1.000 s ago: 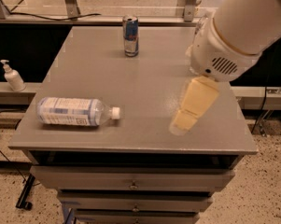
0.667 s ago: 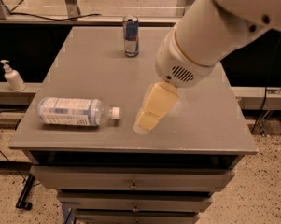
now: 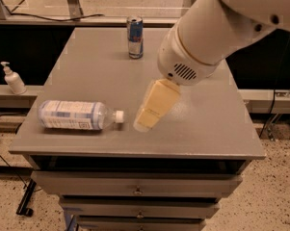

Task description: Move redbull can near blue plastic bottle

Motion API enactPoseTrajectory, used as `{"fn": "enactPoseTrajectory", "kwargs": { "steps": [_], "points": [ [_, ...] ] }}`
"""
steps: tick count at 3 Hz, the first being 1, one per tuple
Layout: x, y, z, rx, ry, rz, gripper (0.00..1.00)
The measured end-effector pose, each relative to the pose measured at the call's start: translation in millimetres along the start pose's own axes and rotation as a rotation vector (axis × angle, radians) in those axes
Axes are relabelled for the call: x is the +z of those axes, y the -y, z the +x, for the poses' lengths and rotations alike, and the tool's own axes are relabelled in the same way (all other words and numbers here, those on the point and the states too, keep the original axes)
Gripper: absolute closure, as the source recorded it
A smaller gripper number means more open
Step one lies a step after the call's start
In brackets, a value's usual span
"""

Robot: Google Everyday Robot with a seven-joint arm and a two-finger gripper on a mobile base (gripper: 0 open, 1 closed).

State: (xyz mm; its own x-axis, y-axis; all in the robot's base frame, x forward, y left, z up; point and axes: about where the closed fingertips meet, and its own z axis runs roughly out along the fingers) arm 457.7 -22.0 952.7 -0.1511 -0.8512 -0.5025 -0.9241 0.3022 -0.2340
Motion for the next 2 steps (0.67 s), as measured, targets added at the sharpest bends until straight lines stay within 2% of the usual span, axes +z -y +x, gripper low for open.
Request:
{"fn": "enactPoseTrajectory", "kwargs": {
  "steps": [1, 2],
  "points": [
    [11, 14, 1, 0.037, 0.04, 0.043, 0.0],
    [47, 51, 16, 0.139, 0.109, 0.116, 0.0]
  ]
}}
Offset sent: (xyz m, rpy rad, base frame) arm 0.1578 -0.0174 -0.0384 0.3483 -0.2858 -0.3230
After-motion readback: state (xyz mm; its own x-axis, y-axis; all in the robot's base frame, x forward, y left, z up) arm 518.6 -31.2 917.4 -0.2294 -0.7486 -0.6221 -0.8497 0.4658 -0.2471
